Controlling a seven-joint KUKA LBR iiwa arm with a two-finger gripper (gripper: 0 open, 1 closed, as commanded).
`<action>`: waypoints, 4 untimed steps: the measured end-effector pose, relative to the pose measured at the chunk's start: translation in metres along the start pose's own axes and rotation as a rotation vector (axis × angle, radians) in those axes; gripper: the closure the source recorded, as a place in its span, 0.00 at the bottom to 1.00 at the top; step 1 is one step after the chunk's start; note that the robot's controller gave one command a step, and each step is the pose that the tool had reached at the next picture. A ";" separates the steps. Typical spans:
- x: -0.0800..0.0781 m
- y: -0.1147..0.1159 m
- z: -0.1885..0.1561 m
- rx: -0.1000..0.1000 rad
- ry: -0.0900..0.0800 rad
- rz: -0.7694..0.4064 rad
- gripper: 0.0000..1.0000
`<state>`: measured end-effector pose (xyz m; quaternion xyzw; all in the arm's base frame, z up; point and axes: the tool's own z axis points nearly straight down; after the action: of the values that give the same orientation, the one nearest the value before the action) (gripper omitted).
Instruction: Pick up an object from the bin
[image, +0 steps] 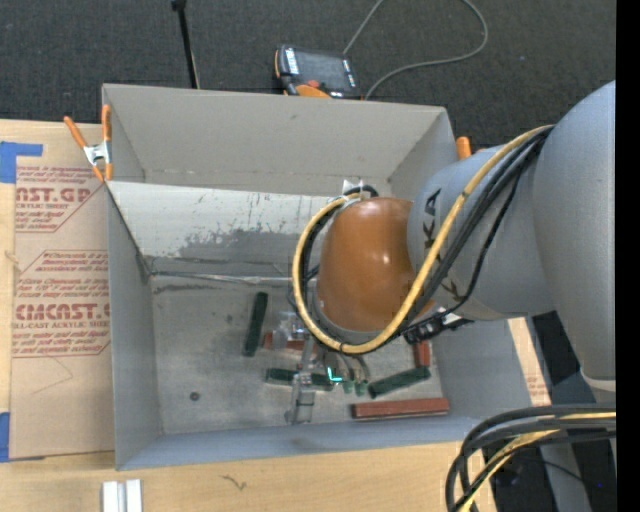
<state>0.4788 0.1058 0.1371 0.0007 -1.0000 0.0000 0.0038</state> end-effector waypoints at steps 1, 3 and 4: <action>-0.033 -0.029 0.070 0.000 -0.009 0.000 0.00; -0.035 -0.039 0.022 -0.001 -0.012 0.034 1.00; -0.034 -0.038 0.025 -0.001 -0.008 0.033 0.00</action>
Offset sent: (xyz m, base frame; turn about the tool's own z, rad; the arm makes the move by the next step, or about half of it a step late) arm 0.0322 -0.0280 -0.0671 -0.0013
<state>0.5124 0.0675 0.1119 -0.0157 -0.9999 -0.0007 -0.0003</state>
